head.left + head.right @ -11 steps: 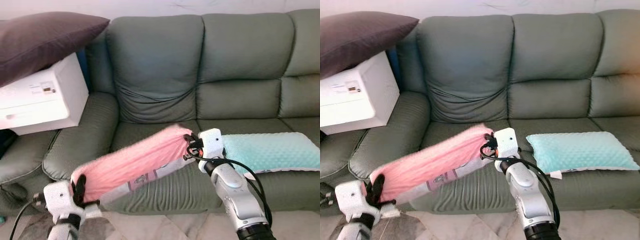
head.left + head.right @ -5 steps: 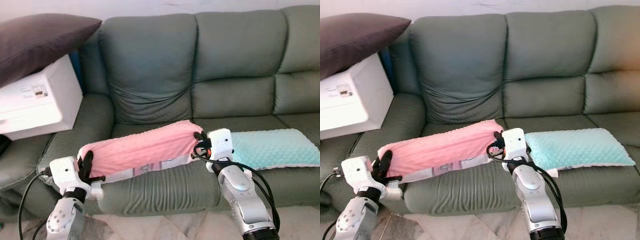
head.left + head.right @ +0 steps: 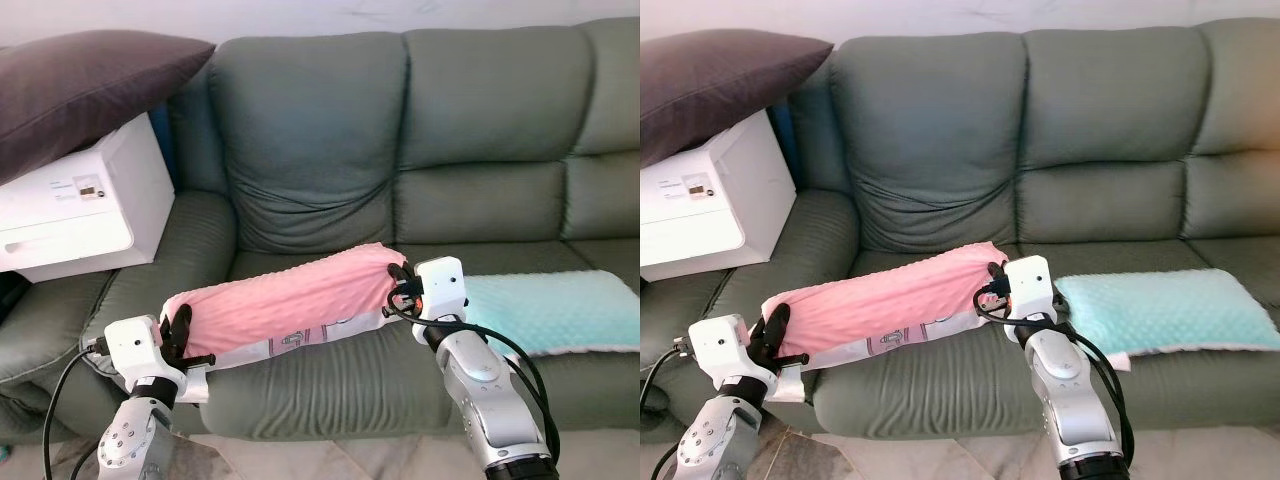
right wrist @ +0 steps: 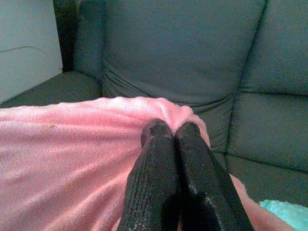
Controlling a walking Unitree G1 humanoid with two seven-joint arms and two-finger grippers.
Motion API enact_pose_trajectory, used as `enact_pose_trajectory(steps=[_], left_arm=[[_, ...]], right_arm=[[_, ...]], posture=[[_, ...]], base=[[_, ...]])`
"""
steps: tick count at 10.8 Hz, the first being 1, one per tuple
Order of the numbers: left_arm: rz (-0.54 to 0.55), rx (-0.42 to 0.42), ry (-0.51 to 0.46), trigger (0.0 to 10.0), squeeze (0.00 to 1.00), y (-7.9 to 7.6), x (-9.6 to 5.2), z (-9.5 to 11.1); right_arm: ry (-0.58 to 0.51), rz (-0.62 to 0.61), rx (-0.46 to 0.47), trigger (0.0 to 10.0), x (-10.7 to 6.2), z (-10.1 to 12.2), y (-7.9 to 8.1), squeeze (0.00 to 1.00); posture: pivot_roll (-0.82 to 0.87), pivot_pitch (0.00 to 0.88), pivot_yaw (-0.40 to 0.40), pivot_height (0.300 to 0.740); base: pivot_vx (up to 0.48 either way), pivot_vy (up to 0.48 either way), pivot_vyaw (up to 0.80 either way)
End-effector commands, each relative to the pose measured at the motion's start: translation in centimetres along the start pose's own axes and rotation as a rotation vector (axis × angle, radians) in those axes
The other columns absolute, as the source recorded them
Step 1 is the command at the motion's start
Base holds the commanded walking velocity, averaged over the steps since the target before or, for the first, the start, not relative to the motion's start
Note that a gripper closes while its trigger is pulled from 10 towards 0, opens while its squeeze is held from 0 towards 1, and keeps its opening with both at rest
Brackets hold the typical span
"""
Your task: Move the pillow to the sofa
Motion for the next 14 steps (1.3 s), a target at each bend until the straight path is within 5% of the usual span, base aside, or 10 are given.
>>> enact_pose_trajectory(steps=[1, 14], left_arm=[[0.019, 0.005, -0.002, 10.0, 0.00, 0.68, 0.00, 0.22], [0.017, -0.009, 0.017, 10.0, 0.00, 0.49, -0.01, -0.27]], right_arm=[[-0.038, -0.021, -0.009, 10.0, 0.26, 1.31, -0.54, 0.00], [-0.036, -0.004, -0.004, 10.0, 0.45, 1.30, -0.12, 0.00]], posture=[[-0.23, 0.001, 0.069, 0.740], [-0.23, 0.003, 0.069, 0.740]], base=[[0.255, 0.000, 0.00], [0.328, 0.000, 0.00]])
Point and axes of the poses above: a point about 5 cm out from each wrist's last joint towards the gripper, its own x axis pointing out of the wrist towards the gripper, its own z axis along the axis of the wrist's last joint, y = z × x, the point moved 6 cm from there along x, pointing out of the wrist towards the gripper, and after that the axes turned 7 degrees about -x, right-handed, at the moved point
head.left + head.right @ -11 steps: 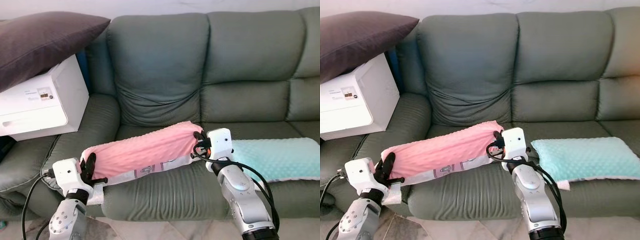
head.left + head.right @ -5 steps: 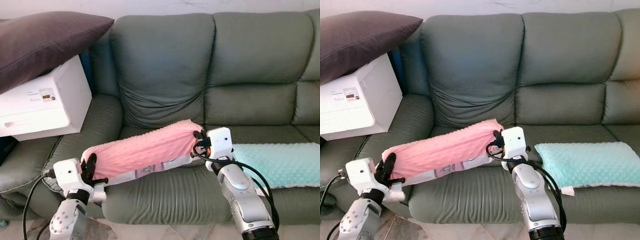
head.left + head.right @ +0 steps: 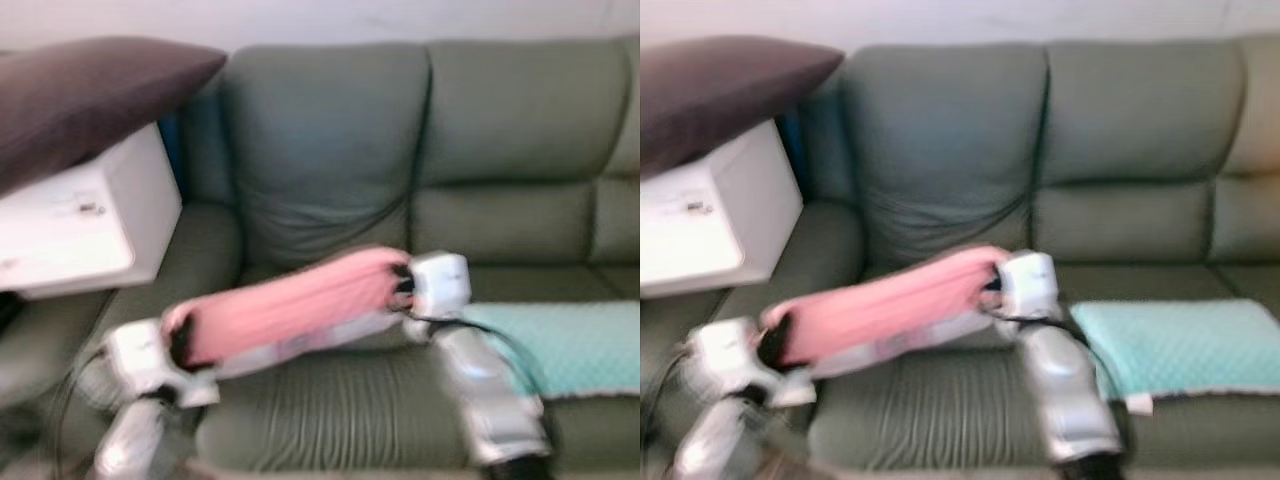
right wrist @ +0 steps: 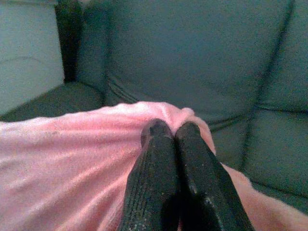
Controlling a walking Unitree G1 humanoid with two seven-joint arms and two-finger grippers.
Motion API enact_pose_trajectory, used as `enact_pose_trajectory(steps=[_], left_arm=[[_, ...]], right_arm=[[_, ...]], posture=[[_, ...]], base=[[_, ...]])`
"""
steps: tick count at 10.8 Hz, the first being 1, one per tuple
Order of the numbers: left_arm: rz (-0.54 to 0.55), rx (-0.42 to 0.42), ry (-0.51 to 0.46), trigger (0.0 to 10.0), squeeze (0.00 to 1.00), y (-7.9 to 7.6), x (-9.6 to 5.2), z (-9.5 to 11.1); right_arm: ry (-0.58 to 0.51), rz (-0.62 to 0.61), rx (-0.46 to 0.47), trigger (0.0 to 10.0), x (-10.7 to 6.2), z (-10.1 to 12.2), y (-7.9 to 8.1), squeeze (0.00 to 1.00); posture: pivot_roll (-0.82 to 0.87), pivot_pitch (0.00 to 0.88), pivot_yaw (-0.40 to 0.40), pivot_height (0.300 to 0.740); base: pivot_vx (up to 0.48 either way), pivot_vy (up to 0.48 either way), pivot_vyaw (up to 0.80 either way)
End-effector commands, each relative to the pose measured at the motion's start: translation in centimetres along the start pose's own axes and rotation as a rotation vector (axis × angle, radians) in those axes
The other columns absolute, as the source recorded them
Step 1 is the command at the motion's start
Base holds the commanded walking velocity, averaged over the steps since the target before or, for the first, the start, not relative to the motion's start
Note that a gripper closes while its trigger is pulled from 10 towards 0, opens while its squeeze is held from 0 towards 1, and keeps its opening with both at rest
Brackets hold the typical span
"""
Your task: Move the pillow to the sofa
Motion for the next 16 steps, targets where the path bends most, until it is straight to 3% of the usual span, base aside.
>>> enact_pose_trajectory(steps=[1, 4, 6, 9, 11, 13, 15, 16], left_arm=[[-0.017, -0.001, -0.020, 10.0, 0.00, -0.6, 0.4, 0.6], [0.020, 0.002, -0.002, 10.0, 0.00, 0.1, 0.5, 0.2], [-0.033, 0.031, 0.042, 10.0, 0.00, -0.2, 1.1, -0.4], [-0.027, 0.090, 0.035, 10.0, 0.00, 0.8, 3.4, 0.7], [-0.063, 0.091, 0.002, 10.0, 0.00, -0.1, 5.7, 1.3], [-0.146, 0.136, 0.082, 10.0, 0.00, -2.9, 8.1, -0.3], [-0.185, 0.174, 0.128, 10.0, 0.00, -3.9, 8.3, -1.6], [-0.212, 0.169, 0.150, 10.0, 0.00, -4.4, 8.1, -2.5]], right_arm=[[-0.007, -0.046, -0.020, 10.0, -0.4, 0.2, -1.7, 0.00], [-0.004, -0.043, -0.018, 10.0, -0.3, 0.2, -1.6, 0.00], [0.002, -0.034, -0.012, 10.0, -0.3, 0.1, -1.5, 0.00], [0.065, -0.031, 0.022, 10.0, -0.3, -1.2, -2.2, 0.00], [0.136, -0.035, 0.033, 10.0, -0.5, -3.0, -2.3, 0.00], [0.160, -0.058, 0.048, 10.0, -1.1, -3.5, -2.8, 0.00], [0.160, -0.075, 0.056, 10.0, -2.1, -3.3, -3.1, 0.00], [0.205, -0.082, 0.071, 10.0, -2.5, -4.2, -2.9, 0.00]], posture=[[-0.23, 0.003, 0.069, 0.740], [-0.23, 0.000, 0.068, 0.740], [-0.23, 0.000, 0.067, 0.740], [-0.24, 0.003, 0.073, 0.740], [-0.24, 0.018, 0.070, 0.740], [-0.27, 0.054, 0.081, 0.740], [-0.29, 0.109, 0.099, 0.740], [-0.28, 0.145, 0.107, 0.740]], base=[[0.416, 0.000, 0.00], [0.000, 0.000, 0.00], [0.000, 0.000, 0.00], [0.000, 0.000, 0.00], [0.000, 0.000, 0.00], [0.000, 0.000, 0.00], [0.000, 0.000, 0.00], [0.000, 0.000, 0.00]])
Point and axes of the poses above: a point about 5 cm out from each wrist's last joint towards the gripper, its own x axis pointing out of the wrist towards the gripper, its own z axis along the axis of the wrist's last joint, y = z × x, the point moved 6 cm from there along x, pointing out of the wrist towards the gripper, and after that the axes turned 7 degrees about -x, right-handed, at the moved point
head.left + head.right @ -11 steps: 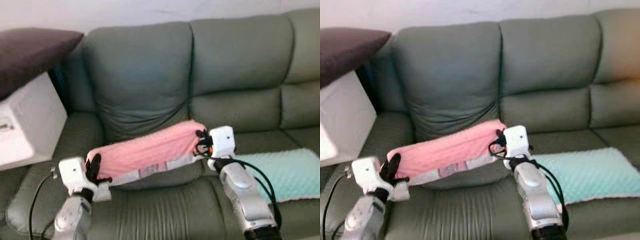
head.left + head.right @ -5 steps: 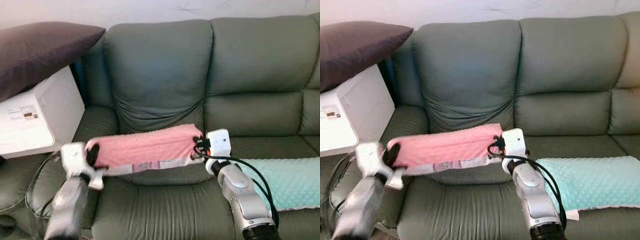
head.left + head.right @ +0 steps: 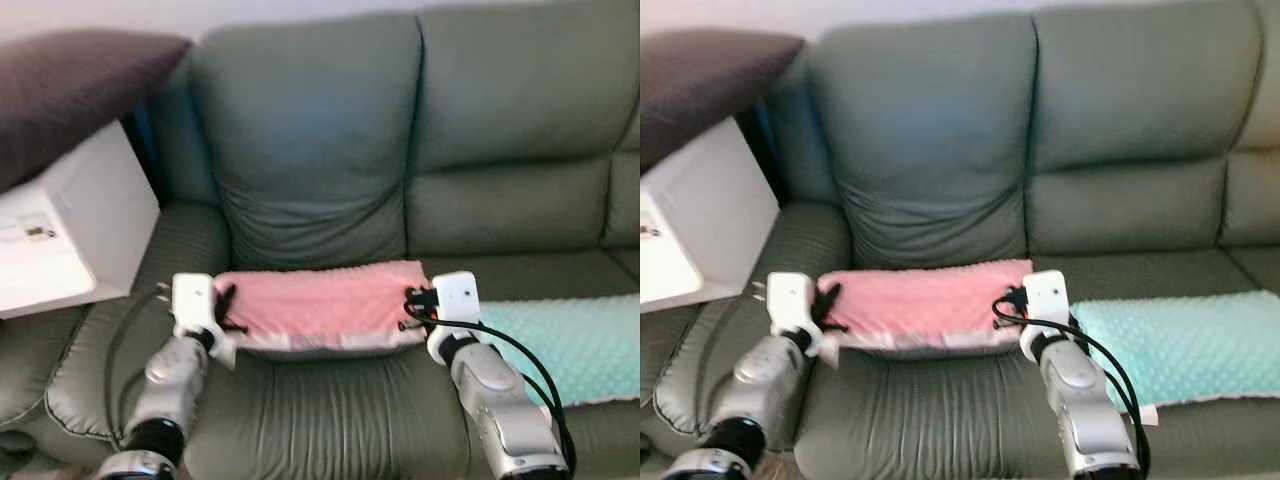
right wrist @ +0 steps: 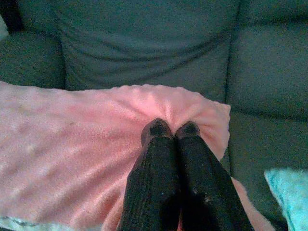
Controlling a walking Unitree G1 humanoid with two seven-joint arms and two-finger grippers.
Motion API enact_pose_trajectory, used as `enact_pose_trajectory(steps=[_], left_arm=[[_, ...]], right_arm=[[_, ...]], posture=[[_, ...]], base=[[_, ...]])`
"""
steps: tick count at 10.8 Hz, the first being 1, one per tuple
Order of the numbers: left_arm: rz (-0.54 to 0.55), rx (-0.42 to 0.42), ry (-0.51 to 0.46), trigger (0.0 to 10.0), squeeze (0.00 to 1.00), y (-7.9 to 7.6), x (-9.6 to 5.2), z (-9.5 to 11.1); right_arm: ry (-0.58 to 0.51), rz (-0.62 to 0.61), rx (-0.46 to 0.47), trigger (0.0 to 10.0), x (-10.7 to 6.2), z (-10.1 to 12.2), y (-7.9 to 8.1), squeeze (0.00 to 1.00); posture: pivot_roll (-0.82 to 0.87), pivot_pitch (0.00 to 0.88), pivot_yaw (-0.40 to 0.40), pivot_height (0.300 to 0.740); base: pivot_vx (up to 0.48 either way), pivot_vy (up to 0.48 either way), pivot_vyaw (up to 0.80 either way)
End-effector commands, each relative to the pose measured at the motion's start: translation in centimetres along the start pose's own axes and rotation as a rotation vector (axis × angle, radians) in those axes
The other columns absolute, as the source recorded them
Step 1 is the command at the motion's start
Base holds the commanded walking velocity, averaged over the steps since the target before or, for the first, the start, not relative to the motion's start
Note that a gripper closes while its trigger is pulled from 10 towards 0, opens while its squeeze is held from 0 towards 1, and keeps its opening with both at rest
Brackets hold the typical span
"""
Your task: Move the pillow to the sofa
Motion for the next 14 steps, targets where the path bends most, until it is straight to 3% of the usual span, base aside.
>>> enact_pose_trajectory(steps=[1, 4, 6, 7, 9, 13, 14], left_arm=[[-0.017, 0.017, 0.000, 10.0, 0.00, -0.1, -0.1, -0.2], [-0.051, -0.028, -0.012, 10.0, 0.00, -1.8, -0.9, -1.8], [-0.047, -0.074, -0.011, 10.0, 0.00, -2.4, -1.2, -2.8], [-0.075, -0.058, -0.005, 10.0, 0.00, -3.5, -1.0, -3.2], [-0.134, -0.069, 0.010, 10.0, 0.00, -5.8, 0.3, -2.6], [-0.110, -0.074, 0.040, 10.0, 0.00, -6.3, 1.8, -1.5], [-0.086, -0.048, 0.012, 10.0, 0.00, -6.0, 2.4, -0.2]], right_arm=[[0.026, 0.003, -0.003, 10.0, 0.0, -0.3, 0.6, 0.00], [0.024, 0.019, 0.035, 10.0, -0.6, -0.2, 1.9, 0.00], [0.015, 0.007, 0.037, 10.0, -0.9, 0.1, 1.8, 0.00], [0.019, -0.022, 0.024, 10.0, -0.8, -0.1, 1.6, 0.00], [0.043, -0.099, -0.022, 10.0, 0.1, -0.9, 0.1, 0.00], [0.045, -0.118, -0.108, 10.0, 1.6, -1.4, 0.1, 0.00], [0.031, -0.158, -0.079, 10.0, 2.3, -0.8, -1.0, 0.00]], posture=[[-0.27, 0.174, 0.112, 0.740], [-0.26, 0.240, 0.102, 0.740], [-0.28, 0.266, 0.094, 0.740], [-0.29, 0.282, 0.094, 0.740], [-0.31, 0.309, 0.095, 0.740], [-0.33, 0.341, 0.095, 0.740], [-0.33, 0.349, 0.096, 0.740]], base=[[0.000, 0.000, 0.00], [0.000, 0.000, 0.00], [0.000, 0.000, 0.00], [0.000, 0.000, 0.00], [0.000, 0.000, 0.00], [0.000, 0.000, 0.00], [0.000, 0.000, 0.00]])
Point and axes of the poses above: a point about 5 cm out from each wrist's last joint towards the gripper, its own x axis pointing out of the wrist towards the gripper, its own z axis along the axis of the wrist's last joint, y = z × x, the point moved 6 cm from there along x, pointing out of the wrist towards the gripper, and after that the axes turned 7 degrees about -x, right-handed, at the moved point
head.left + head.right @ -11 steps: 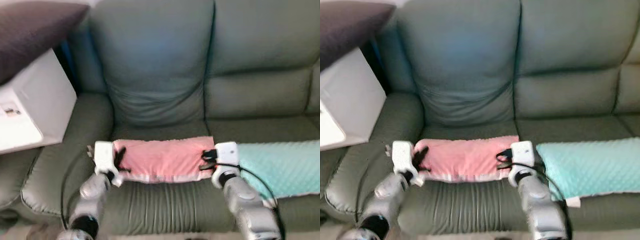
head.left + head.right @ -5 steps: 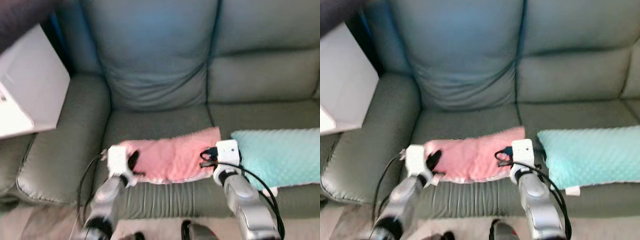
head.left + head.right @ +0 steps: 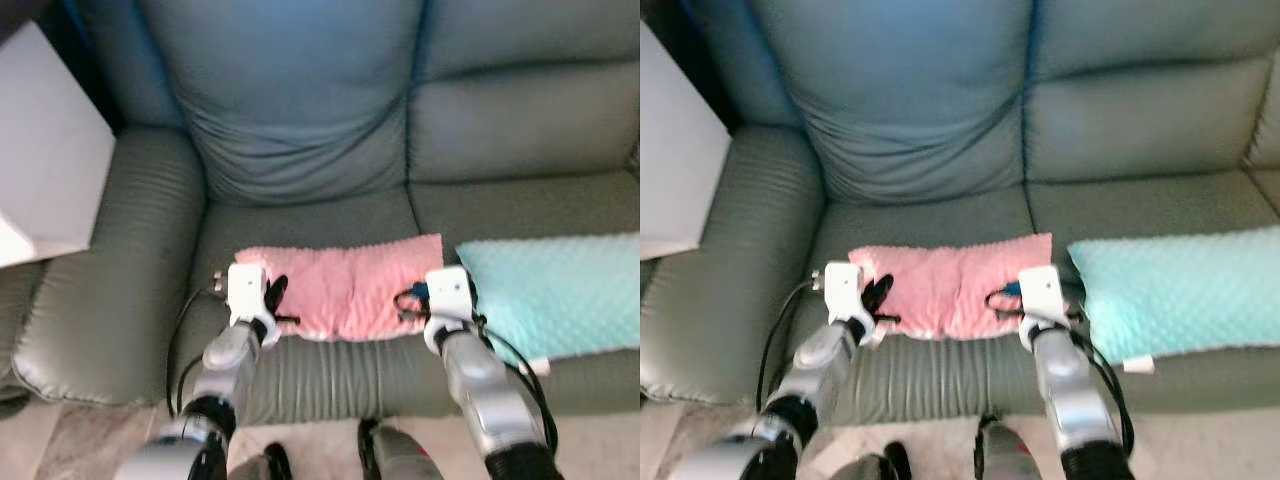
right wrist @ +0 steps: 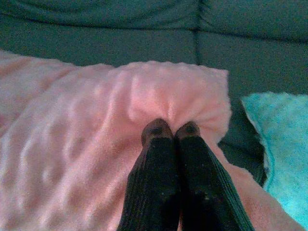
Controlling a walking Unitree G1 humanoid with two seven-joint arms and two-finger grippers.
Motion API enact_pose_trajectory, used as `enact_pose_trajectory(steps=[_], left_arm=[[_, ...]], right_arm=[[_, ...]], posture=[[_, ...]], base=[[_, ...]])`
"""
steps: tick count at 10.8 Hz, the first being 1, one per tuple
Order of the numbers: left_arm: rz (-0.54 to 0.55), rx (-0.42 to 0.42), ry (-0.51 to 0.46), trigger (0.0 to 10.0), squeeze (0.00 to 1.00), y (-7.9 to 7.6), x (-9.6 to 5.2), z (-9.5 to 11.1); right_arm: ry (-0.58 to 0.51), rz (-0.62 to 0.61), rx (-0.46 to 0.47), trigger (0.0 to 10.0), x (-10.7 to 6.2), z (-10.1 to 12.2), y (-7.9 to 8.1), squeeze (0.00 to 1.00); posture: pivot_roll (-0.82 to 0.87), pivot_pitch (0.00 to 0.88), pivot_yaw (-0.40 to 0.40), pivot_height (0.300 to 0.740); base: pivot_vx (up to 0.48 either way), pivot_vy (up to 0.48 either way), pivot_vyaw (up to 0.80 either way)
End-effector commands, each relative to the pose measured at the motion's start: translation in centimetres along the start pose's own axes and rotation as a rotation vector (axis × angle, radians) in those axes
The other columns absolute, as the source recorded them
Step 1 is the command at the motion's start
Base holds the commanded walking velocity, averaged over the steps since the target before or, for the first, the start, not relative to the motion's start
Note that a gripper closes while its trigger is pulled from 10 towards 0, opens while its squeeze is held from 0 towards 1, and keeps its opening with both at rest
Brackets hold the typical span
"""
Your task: Move the pillow to the sofa
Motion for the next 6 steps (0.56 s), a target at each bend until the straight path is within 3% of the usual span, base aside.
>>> enact_pose_trajectory(steps=[1, 2, 4, 6], left_arm=[[0.089, 0.041, -0.027, 10.0, 0.00, 2.2, -0.1, 1.2], [0.157, 0.059, -0.056, 10.0, 0.00, 3.8, -0.1, 2.3], [0.244, 0.064, -0.022, 10.0, 0.00, 6.3, -0.8, 2.0], [0.275, 0.073, 0.004, 10.0, 0.00, 7.1, -1.4, 1.1]], right_arm=[[-0.018, -0.012, 0.044, 10.0, 0.3, 0.2, -0.1, 0.00], [-0.028, 0.003, 0.032, 10.0, 0.6, 0.4, 0.3, 0.00], [-0.036, 0.032, 0.011, 10.0, 1.1, 0.2, 1.6, 0.00], [-0.034, 0.058, 0.006, 10.0, 1.2, -0.2, 2.7, 0.00]], posture=[[-0.33, 0.356, 0.094, 0.740], [-0.34, 0.358, 0.090, 0.740], [-0.33, 0.365, 0.087, 0.740], [-0.33, 0.370, 0.085, 0.740]], base=[[0.000, 0.000, 0.00], [0.000, 0.000, 0.00], [0.000, 0.000, 0.00], [0.000, 0.000, 0.00]])
Point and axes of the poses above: a point about 5 cm out from each wrist's last joint towards the gripper, its own x axis pointing out of the wrist towards the gripper, its own z axis along the axis of the wrist's last joint, y = z × x, the point moved 6 cm from there along x, pointing out of the wrist towards the gripper, and after that the axes turned 7 degrees about -x, right-handed, at the moved point
